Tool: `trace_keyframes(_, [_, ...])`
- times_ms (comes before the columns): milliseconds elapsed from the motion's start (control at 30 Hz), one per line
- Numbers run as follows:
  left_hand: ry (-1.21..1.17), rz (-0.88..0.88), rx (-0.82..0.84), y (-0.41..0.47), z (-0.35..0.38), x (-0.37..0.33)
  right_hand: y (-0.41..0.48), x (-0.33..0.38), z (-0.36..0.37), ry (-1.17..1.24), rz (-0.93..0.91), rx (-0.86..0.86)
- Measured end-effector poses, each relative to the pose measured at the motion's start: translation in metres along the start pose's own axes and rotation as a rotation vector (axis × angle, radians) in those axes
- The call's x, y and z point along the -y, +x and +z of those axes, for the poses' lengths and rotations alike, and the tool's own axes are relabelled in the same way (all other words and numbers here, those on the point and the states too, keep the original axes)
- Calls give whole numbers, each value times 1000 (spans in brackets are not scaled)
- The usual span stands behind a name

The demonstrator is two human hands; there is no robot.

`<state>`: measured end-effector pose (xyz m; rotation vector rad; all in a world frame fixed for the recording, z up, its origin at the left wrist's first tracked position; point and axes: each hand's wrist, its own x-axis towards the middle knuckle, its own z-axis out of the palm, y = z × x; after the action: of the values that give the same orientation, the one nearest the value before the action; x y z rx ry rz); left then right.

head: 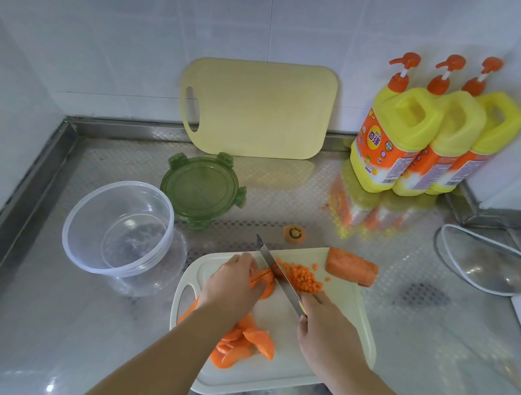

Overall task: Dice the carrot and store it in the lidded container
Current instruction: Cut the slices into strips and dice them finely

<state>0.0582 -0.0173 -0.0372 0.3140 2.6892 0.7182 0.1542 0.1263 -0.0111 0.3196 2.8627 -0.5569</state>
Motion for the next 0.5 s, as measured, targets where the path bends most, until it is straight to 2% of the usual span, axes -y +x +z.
trace_keyframes(200, [160,73,95,-1,6,2,-2,0,1,-8,4,20])
trace_keyframes(500, [90,47,14,-3,14,1,-5,-6,-1,8,-24,29])
